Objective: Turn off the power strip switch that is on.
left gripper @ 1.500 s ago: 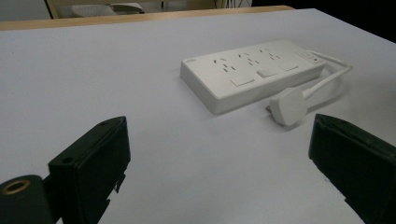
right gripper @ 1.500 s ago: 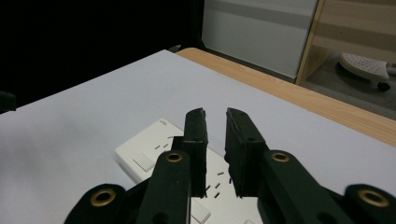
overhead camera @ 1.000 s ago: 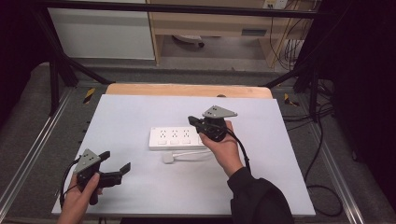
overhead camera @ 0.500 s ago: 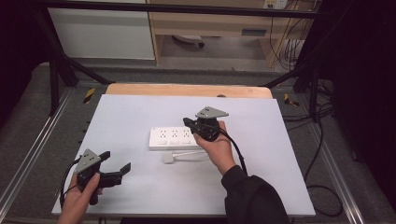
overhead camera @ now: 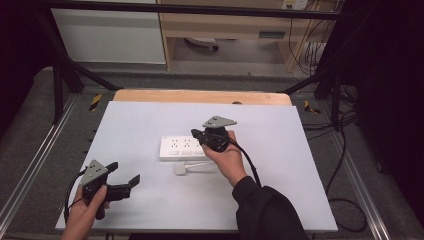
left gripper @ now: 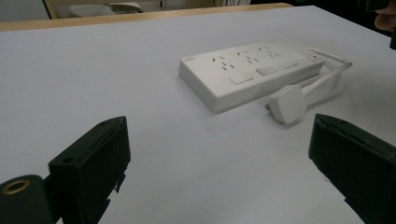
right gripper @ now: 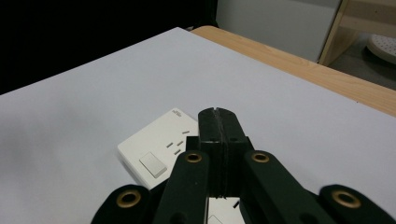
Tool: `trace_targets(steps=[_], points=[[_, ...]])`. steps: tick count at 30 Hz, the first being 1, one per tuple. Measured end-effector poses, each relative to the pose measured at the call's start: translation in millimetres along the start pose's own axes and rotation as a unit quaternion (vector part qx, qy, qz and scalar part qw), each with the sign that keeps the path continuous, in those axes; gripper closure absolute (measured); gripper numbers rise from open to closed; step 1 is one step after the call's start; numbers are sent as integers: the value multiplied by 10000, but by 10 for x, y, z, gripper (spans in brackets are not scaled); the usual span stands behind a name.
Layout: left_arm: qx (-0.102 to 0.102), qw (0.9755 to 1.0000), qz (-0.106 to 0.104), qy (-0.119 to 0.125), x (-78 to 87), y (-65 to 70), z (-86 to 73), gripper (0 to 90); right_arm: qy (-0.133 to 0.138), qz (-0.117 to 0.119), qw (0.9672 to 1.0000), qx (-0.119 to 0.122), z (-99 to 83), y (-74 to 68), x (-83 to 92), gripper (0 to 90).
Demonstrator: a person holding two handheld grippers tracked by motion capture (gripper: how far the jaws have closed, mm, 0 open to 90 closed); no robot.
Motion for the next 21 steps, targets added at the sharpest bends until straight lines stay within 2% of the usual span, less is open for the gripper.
trace_targets(steps=[6, 14, 21], points=[[-4, 10000, -5, 10, 3, -2, 2, 55, -81, 26, 9999, 82, -34, -8, -51, 900], [-23, 10000, -4, 5, 3, -1, 1, 55, -170, 16, 9998, 66, -90, -15, -123, 900], [-24, 10000, 9, 10, 6, -4, 2, 55, -219, 0, 9997, -49, -133, 6, -169, 900]])
Point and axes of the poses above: each handheld gripper's, and its own axes: x roughly backward along the jaws, z roughly out of its top, y roughly to its right, the point moved 4 cm from there along -x, roughly forward along the jaws, and after that the axes turned 10 degrees about z, right-handed, at the moved point
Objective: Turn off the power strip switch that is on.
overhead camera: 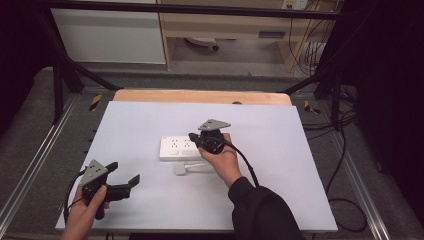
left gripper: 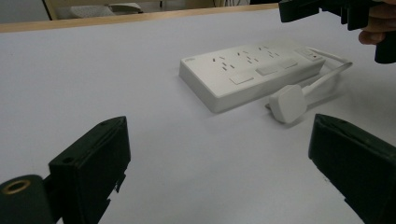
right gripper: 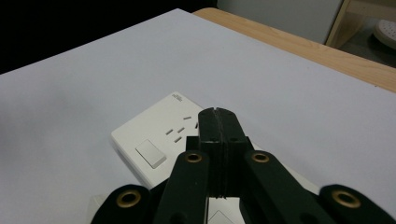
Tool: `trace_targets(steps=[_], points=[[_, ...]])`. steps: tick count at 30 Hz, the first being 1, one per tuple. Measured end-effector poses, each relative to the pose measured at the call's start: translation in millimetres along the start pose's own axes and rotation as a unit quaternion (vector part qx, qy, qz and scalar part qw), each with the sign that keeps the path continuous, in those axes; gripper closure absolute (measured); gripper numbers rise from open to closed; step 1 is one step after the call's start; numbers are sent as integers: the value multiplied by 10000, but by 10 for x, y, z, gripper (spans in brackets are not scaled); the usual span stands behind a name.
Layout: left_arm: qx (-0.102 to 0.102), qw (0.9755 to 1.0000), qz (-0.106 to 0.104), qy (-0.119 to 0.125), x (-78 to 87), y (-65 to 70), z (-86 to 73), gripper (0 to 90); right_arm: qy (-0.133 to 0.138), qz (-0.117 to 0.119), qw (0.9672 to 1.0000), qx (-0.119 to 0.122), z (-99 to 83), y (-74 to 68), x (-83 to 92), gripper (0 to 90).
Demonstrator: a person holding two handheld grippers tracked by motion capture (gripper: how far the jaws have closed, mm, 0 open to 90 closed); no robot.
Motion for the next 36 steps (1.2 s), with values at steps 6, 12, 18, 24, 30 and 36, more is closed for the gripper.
trace_targets(steps=[6, 12, 18, 24, 30, 36], points=[[-8, 10000, 5, 2, 0, 1, -1, 55, -61, 8, 10000, -3, -33, 5, -35, 900], [-18, 10000, -2, -15, -3, -1, -4, 54, -142, 45, 9999, 3, -72, -20, -93, 900], [-18, 10000, 7, -4, -1, -2, -3, 55, -224, 56, 9997, -33, -115, -25, -150, 900], [-27, 10000, 5, -10, 0, -2, -3, 54, -236, 56, 9997, -76, -131, -13, -169, 900], [-33, 10000, 5, -12, 0, -2, -3, 54, -290, 44, 9995, -81, -152, -4, -186, 900], [-36, 10000, 7, -11, 1, -2, -3, 55, -328, 67, 9994, -97, -179, -14, -218, 900]])
Point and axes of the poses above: each handheld gripper's, and its own axes: x roughly backward along the jaws, z roughly out of its top, y roughly to its right, the point moved 4 cm from there along -x, roughly forward along the jaws, and after that the axes turned 10 degrees about z, right-handed, at the moved point
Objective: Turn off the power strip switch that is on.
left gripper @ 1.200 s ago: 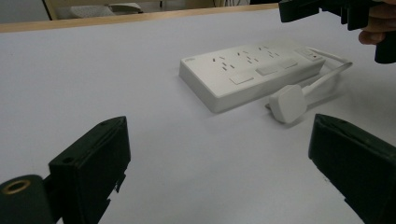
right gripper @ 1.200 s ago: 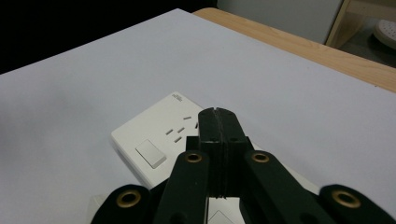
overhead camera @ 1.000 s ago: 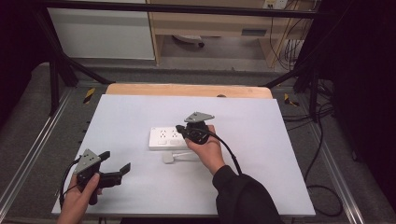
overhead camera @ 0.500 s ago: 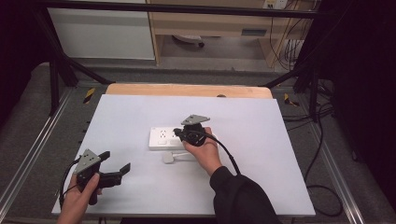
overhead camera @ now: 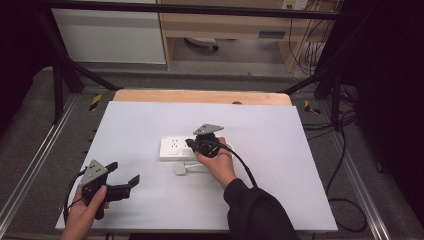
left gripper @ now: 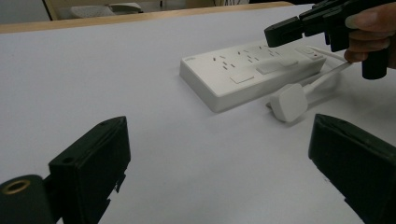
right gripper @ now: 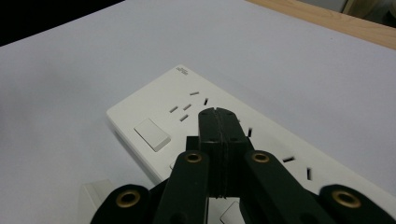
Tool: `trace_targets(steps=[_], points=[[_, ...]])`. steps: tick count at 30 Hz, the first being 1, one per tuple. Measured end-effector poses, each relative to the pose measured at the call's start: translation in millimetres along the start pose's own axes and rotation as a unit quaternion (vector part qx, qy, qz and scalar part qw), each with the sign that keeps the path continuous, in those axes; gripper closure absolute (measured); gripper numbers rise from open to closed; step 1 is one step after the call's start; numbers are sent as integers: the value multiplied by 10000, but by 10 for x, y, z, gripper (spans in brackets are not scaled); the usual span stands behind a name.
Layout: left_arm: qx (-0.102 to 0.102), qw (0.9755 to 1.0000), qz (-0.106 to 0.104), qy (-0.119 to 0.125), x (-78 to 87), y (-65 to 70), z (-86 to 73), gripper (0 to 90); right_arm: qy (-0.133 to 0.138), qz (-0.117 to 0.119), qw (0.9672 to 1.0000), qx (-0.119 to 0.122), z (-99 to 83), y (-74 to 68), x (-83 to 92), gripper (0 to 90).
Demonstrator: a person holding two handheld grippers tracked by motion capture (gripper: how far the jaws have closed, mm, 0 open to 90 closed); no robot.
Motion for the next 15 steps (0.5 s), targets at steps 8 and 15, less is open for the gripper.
trace_targets(steps=[8, 15], points=[[-6, 10000, -2, 0, 0, -1, 0, 55, -37, 2, 10000, -37, -16, -3, -22, 900], [-11, 10000, -2, 0, 0, 0, 0, 54, -82, 7, 10000, 12, -25, -3, -39, 900]])
Point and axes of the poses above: each handheld gripper's, and its own axes: x roughly backward along the jaws, z roughly out of its top, y roughly to its right, the point moved 4 cm from there along -x, roughly forward along the jaws, and after that the axes turned 10 degrees about z, right-handed, at the moved point
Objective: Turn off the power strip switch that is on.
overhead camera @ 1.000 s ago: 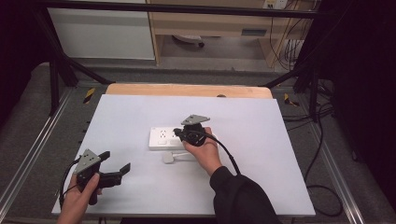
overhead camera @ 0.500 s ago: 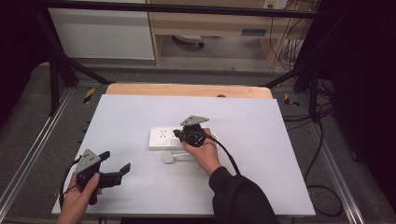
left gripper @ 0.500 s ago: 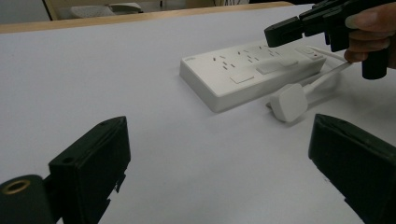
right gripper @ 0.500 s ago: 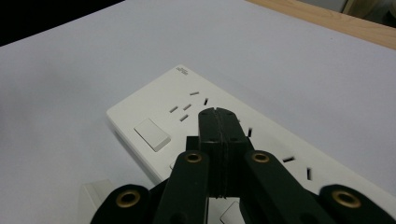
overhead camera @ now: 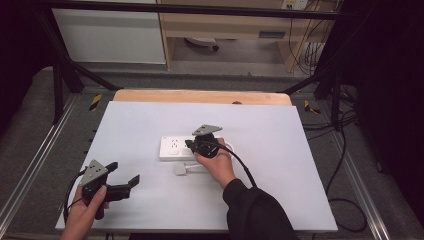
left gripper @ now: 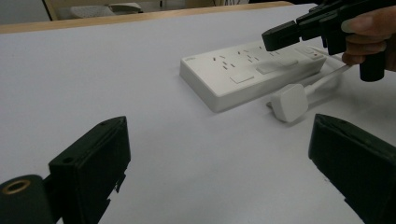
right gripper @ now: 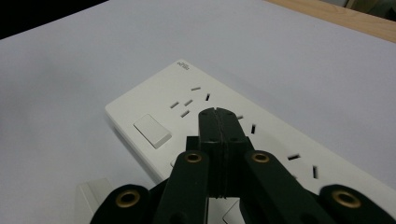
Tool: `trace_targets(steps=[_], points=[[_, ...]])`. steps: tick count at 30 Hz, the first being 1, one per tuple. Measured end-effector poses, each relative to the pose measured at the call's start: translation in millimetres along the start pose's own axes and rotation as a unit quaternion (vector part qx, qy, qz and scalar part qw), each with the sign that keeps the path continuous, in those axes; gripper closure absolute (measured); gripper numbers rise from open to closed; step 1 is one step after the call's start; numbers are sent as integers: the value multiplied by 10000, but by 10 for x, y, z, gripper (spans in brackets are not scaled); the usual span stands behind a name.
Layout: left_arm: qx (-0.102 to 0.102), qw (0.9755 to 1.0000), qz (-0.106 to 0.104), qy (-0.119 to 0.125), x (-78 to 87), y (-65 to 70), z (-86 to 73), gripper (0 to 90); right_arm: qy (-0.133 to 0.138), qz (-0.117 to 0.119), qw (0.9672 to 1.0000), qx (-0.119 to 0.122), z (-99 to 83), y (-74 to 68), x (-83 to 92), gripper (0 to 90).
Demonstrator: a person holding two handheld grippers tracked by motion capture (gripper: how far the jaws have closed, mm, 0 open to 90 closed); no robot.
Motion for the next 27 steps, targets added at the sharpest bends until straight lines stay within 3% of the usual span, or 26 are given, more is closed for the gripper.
trace_targets(steps=[27], points=[[-7, 10000, -4, 5, 0, 0, 0, 54, -177, 81, 9998, 1, -47, -45, -85, 900]])
Point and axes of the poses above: each handheld gripper's, and its own axes: x roughly backward along the jaws, z roughly out of its top, y roughly to its right, the point moved 4 cm from there along -x, roughly forward along the jaws, and after that the axes turned 10 degrees about z, right-handed, at the moved point
